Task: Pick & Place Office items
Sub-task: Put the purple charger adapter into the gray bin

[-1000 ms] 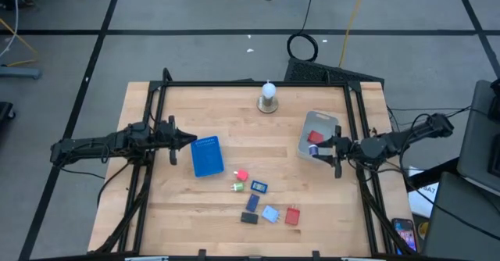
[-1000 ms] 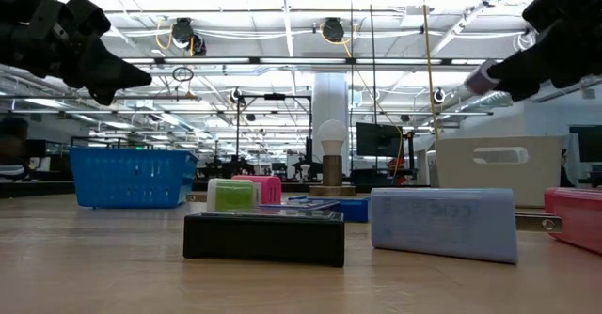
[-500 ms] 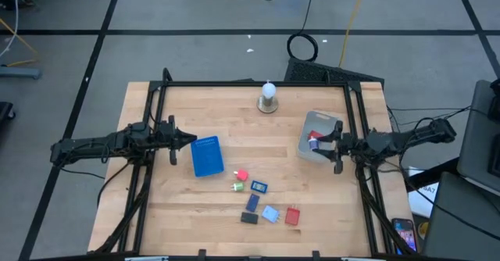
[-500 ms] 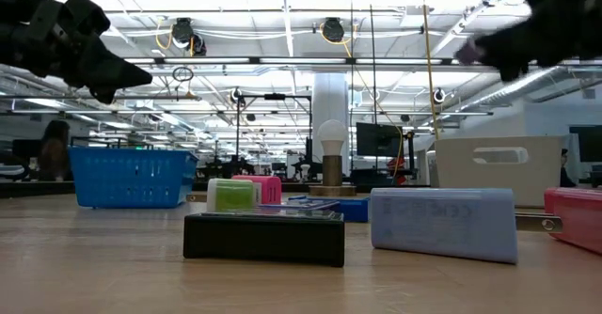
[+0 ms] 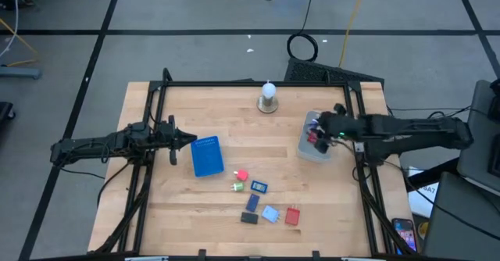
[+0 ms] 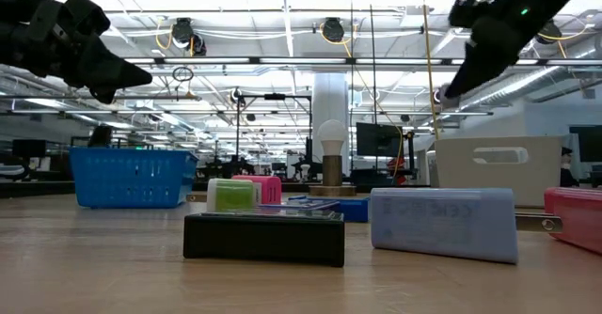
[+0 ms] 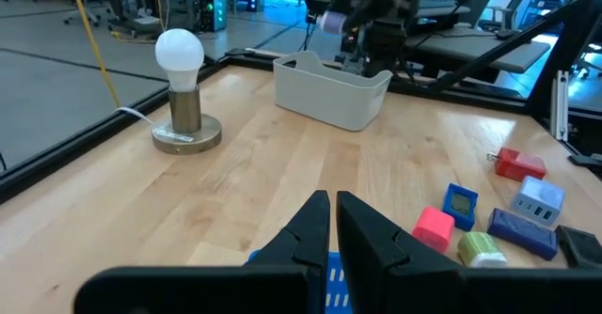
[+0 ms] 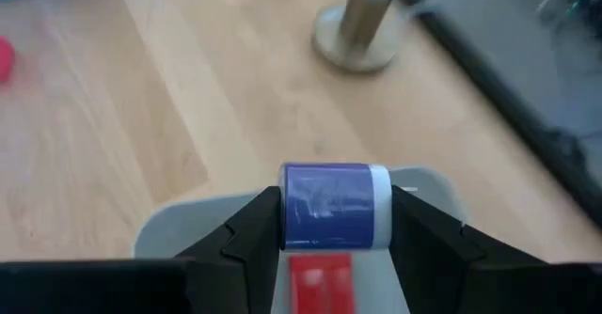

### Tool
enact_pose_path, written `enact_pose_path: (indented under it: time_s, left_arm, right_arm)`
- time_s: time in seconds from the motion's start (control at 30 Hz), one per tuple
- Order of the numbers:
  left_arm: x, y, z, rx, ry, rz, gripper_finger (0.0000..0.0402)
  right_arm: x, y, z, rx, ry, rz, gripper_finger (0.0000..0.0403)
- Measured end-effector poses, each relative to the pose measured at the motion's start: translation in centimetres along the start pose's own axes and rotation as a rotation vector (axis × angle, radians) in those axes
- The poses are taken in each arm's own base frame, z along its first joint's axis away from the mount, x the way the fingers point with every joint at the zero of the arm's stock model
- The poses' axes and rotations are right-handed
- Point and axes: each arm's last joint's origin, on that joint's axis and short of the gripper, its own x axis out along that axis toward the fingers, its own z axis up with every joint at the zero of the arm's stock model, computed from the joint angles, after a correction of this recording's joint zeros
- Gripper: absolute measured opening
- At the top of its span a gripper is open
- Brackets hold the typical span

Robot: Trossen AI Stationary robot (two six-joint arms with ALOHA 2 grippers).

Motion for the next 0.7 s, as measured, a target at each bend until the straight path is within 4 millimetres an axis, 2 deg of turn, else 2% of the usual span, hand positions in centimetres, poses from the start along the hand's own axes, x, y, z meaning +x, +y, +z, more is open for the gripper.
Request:
enact_pose_path:
  time_s: [0.1, 0.27, 0.7]
  left_arm:
    - [0.0, 0.0, 0.0, -0.001, 0.003, 0.001, 0.0024]
    - [0.0, 0.0, -0.1, -0.001, 0.006, 0.001, 0.0024]
    - [0.0, 0.0, -0.1, -0.005, 0.007, -0.001, 0.0024]
  right_arm:
    - [2.0, 0.2, 0.2, 0.011, 0.094, 0.023, 0.0154]
    - [4.1, -0.5, 0.4, 0.045, 0.183, -0.042, 0.0154]
    - [6.2, -1.5, -0.6, 0.124, 0.361, -0.082, 0.0154]
